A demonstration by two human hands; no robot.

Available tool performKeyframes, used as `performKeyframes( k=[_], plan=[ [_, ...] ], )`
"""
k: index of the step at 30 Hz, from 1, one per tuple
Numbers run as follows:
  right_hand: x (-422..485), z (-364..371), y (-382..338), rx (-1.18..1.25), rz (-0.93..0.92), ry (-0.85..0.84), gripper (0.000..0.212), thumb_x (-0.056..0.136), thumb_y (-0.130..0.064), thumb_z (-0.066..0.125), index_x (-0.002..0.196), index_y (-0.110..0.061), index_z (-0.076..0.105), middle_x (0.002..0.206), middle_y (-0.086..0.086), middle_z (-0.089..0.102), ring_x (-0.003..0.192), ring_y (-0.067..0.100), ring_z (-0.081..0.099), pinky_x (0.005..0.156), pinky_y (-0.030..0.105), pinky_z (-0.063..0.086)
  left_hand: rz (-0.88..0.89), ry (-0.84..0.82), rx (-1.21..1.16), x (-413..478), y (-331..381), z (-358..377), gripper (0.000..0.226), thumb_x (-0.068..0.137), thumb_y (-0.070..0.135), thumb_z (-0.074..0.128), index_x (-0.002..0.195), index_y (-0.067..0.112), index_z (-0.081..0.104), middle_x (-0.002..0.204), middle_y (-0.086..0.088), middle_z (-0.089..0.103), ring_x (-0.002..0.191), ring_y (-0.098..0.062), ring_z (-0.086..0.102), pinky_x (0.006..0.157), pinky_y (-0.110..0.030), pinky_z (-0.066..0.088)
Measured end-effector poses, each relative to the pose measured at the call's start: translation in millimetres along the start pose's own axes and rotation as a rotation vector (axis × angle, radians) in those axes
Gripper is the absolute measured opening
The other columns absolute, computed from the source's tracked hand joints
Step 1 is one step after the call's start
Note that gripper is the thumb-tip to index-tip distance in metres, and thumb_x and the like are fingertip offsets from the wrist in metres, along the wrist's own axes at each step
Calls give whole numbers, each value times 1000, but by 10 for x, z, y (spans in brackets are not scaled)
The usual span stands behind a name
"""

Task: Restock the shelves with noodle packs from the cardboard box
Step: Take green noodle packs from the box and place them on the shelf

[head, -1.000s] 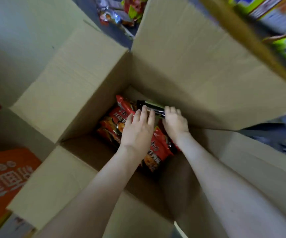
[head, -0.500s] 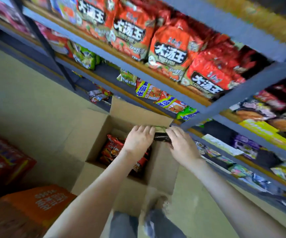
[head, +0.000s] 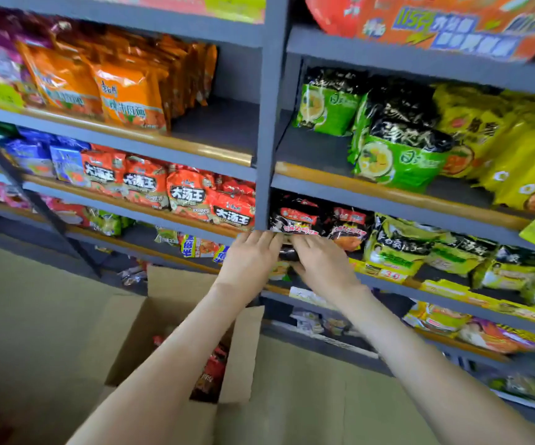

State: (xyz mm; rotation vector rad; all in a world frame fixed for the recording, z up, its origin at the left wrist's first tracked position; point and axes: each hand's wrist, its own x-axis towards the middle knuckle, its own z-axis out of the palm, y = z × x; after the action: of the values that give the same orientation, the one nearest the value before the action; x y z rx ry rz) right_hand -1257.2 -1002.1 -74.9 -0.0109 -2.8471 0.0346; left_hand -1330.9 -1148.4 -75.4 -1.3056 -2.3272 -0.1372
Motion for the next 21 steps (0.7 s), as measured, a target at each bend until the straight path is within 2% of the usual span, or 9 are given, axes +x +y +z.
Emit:
performKeyframes(
  k=[3, 6, 9, 12, 14, 16, 21],
  plan=[
    [-126, -501, 355, -24, 14, 93, 31, 64, -7, 80, 88, -4, 61, 75, 9, 63, 70, 32, 62, 56, 38, 50, 8, 125, 15, 368, 351, -277, 38, 56, -2, 71, 94, 4, 69, 83, -10, 67, 71, -28, 64, 66, -34, 53],
    [-182, -817, 652, -39, 15, 169, 38, 55, -7, 85, 83, -5, 59, 73, 11, 62, 68, 34, 61, 55, 39, 50, 24, 169, 35, 676, 580, -465, 42, 56, 1, 76, 96, 6, 65, 80, -7, 64, 70, -27, 63, 66, -34, 50],
    [-192, -978, 874, -62, 41, 306, 40, 59, -7, 82, 92, -3, 61, 83, 12, 63, 77, 34, 61, 64, 39, 50, 42, 175, 51, 943, 668, -621, 60, 48, 7, 84, 101, 10, 55, 78, -4, 63, 70, -26, 62, 66, -32, 49],
    [-138, -1055, 983, -89, 74, 491, 45, 67, -14, 82, 105, -2, 62, 95, 11, 63, 88, 31, 57, 79, 37, 41, 42, 247, 71, 1169, 611, -729, 51, 56, 14, 86, 102, 8, 65, 82, -7, 65, 75, -30, 63, 74, -35, 48],
    [-40, -1076, 1036, -65, 100, 570, 46, 71, -20, 81, 109, -3, 61, 98, 10, 61, 93, 26, 48, 82, 34, 34, 27, 303, 118, 1324, 509, -746, 47, 60, 16, 85, 103, 8, 67, 84, -9, 64, 77, -32, 62, 80, -39, 41],
    [95, -1081, 1086, -10, 127, 593, 45, 75, -24, 79, 111, -4, 62, 98, 10, 60, 93, 23, 42, 82, 32, 31, 11, 336, 151, 1461, 397, -734, 47, 61, 18, 85, 104, 9, 68, 84, -9, 64, 78, -32, 61, 81, -40, 38],
    [551, -1128, 1183, 170, 149, 535, 43, 83, -25, 72, 117, -2, 59, 106, 11, 57, 103, 22, 42, 88, 28, 34, 4, 396, 117, 1758, 60, -650, 47, 62, 26, 85, 101, 9, 68, 83, -8, 64, 79, -32, 60, 80, -41, 40]
  ],
)
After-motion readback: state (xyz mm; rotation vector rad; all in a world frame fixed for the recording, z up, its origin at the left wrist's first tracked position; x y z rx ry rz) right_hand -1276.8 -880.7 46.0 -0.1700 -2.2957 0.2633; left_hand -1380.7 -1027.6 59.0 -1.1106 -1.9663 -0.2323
